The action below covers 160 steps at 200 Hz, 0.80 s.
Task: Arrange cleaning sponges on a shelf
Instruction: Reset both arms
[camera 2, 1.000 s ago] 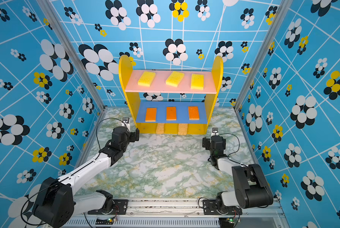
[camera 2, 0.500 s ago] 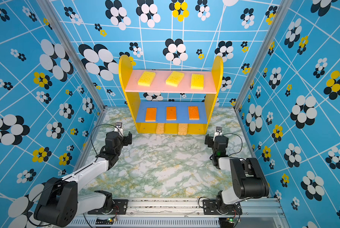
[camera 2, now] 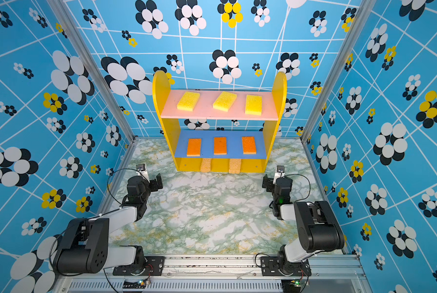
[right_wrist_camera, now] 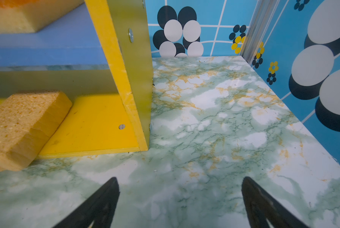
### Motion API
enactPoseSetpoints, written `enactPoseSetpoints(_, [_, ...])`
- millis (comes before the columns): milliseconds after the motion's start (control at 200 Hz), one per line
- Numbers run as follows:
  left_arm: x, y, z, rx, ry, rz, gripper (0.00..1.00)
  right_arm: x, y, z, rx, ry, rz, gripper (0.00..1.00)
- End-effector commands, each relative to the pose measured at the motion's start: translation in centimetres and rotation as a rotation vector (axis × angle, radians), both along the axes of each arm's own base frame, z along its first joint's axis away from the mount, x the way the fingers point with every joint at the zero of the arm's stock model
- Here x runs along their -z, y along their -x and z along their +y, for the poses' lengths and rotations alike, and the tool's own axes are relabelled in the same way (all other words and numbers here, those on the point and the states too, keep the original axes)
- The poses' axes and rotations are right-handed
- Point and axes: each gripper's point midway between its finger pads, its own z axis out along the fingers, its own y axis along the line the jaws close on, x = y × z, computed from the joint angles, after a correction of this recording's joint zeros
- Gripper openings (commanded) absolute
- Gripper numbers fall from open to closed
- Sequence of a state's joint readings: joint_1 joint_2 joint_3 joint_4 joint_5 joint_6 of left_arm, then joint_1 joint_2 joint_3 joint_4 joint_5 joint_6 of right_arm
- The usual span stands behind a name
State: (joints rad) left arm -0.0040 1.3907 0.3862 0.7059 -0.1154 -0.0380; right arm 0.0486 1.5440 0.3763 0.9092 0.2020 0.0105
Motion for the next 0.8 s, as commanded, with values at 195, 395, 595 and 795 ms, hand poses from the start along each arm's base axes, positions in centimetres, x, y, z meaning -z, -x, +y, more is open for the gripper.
enactPoseSetpoints(195, [0.9,-1.4,-1.1,0.050,0.002,-0.073,0.99,-0.2,-0.2,0.0,-0.002,-0.003,-0.016,0.99])
enactPoseSetpoints(395, [1.1,-1.4,-1.4,0.059,0.001,-0.053,0.99,-0.2,-0.2,-0.1,0.000,-0.003,-0.017,0.99])
enactPoseSetpoints(595, [1.1,-1.4,-1.4,0.059,0.001,-0.053,0.99,-0.2,-0.1,-0.1,0.001,-0.001,-0.016,0.99])
enactPoseSetpoints(795, [1.1,-1.5,-1.7,0.067,-0.007,-0.049,0.99,-0.2,-0.1,-0.1,0.000,-0.001,-0.016,0.99])
